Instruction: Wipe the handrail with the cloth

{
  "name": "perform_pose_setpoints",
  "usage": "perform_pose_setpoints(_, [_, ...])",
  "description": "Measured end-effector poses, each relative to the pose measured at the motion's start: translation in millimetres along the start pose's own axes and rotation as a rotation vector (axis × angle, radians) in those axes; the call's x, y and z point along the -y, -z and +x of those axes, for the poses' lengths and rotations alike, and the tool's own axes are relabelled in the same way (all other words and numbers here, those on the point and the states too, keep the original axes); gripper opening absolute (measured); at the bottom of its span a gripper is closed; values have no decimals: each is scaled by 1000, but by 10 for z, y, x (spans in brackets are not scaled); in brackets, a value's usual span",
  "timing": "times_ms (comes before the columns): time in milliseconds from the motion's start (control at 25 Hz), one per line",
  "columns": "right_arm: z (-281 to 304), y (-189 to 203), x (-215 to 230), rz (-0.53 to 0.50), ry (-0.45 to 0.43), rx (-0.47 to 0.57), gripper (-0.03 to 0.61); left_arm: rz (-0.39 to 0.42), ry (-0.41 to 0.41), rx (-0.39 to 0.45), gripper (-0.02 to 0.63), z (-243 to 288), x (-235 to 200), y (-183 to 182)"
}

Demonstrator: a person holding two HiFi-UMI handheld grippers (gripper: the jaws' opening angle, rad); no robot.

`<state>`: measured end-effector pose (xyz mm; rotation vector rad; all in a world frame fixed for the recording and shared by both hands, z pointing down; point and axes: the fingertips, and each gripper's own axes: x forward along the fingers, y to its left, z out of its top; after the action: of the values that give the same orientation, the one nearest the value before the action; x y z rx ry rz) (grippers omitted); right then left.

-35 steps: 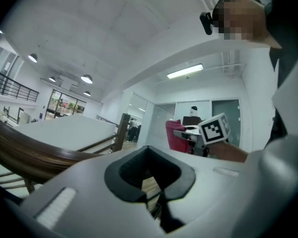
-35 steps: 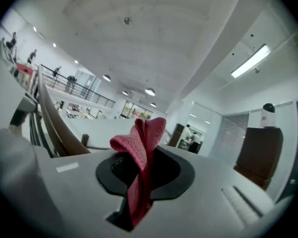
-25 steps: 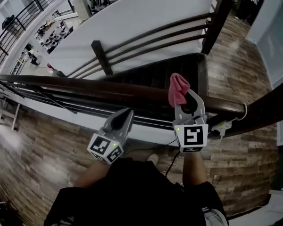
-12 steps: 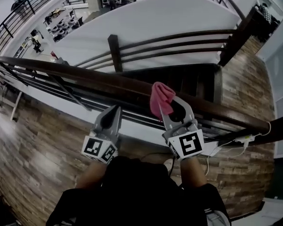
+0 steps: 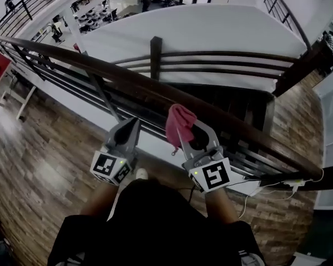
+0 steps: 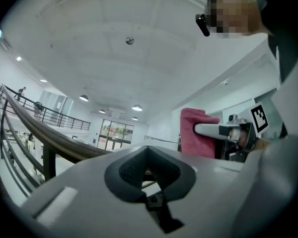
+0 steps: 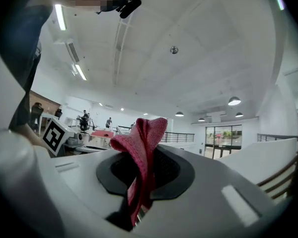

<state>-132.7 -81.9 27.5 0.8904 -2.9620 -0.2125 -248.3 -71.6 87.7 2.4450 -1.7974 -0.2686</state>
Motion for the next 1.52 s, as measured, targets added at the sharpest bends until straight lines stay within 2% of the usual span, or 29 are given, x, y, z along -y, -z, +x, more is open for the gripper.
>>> perform_pose_setpoints(160, [104, 70, -311, 37, -120, -14, 52, -46, -98, 11, -2, -351, -69, 0])
perform_pose_setpoints(280, [97, 117, -470, 54, -199, -21, 51, -34, -170, 9, -2, -549, -83, 36])
perform_pose_setpoints(520, [307, 455, -919, 75, -277, -104, 52, -59, -257, 14, -2, -875, -378, 175])
perform_pose_setpoints(760, [1178, 674, -1115, 120, -252, -174, 51, -41, -272, 41, -2, -828, -1287, 124])
perform_pose_setpoints(920, [1803, 942, -1337, 99, -282, -238, 51, 30, -232, 61, -2, -707, -1727, 63])
perform_pose_setpoints(1040, [2201, 1173, -1501, 54, -289, -293, 52, 64, -196, 12, -2, -622, -1959, 134])
perform_pose_setpoints(1160, [2458, 1453, -1521, 63, -280, -345, 51, 40, -182, -46, -2, -563, -2130, 308])
perform_pose_setpoints(1360, [2885, 2016, -1380, 212, -192, -462, 51, 37, -146, -112, -2, -364, -2557, 596])
perform_pose_setpoints(1520, [3093, 2328, -1202, 384, -107, -521, 51, -30, -147, -159, -2, -322, -2687, 827])
